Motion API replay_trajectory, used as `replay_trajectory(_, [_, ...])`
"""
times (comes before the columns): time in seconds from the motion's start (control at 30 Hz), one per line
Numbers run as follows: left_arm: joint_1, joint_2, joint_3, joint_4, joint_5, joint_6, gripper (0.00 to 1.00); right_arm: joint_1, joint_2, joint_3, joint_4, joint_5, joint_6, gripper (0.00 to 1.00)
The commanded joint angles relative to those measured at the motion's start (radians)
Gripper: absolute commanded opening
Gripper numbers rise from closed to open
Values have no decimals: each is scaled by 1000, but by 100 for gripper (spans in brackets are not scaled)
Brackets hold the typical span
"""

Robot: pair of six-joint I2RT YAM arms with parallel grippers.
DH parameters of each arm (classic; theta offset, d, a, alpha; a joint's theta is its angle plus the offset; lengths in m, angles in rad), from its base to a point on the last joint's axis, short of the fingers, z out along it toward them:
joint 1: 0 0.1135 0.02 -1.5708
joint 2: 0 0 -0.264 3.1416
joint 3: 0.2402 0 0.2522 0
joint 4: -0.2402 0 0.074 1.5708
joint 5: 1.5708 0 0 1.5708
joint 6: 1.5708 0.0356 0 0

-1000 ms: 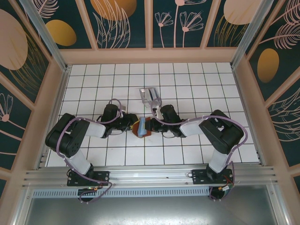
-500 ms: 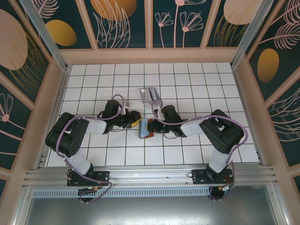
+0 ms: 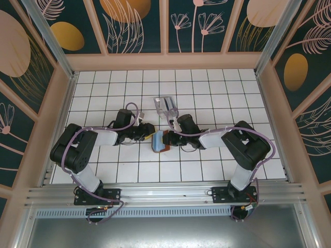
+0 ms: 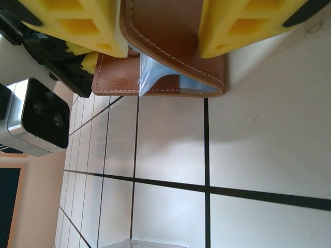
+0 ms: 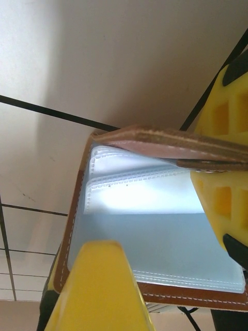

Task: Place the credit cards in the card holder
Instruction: Open the card holder at the center of the table.

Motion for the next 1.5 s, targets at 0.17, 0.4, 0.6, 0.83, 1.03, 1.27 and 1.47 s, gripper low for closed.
replay_trajectory(0.17, [1,-51,-3,-5,52,47,46,-34,3,-13,-15,-15,-33,0])
replay_trajectory(0.4, [1,-72,-6,-29,64,87,28,-36,4,-22,1,-25,-30,0])
replay_trajectory(0.6, [2,-62,7,-93,37,135,23,-36,2,-30,12,-32,-26,0])
replay_trajectory(0.83, [2,-66,5,-92,44,142,8,-36,3,-33,15,-34,-24,0])
replay_trajectory(1.03, [1,-50,1,-89,38,149,0,-36,9,-35,24,-45,-24,0])
replay_trajectory(1.27, [1,-39,-17,-30,57,118,19,-36,18,-41,64,-77,-18,0])
replay_trajectory(1.47, [1,-42,-22,-34,55,122,23,-37,23,-40,67,-78,-14,0])
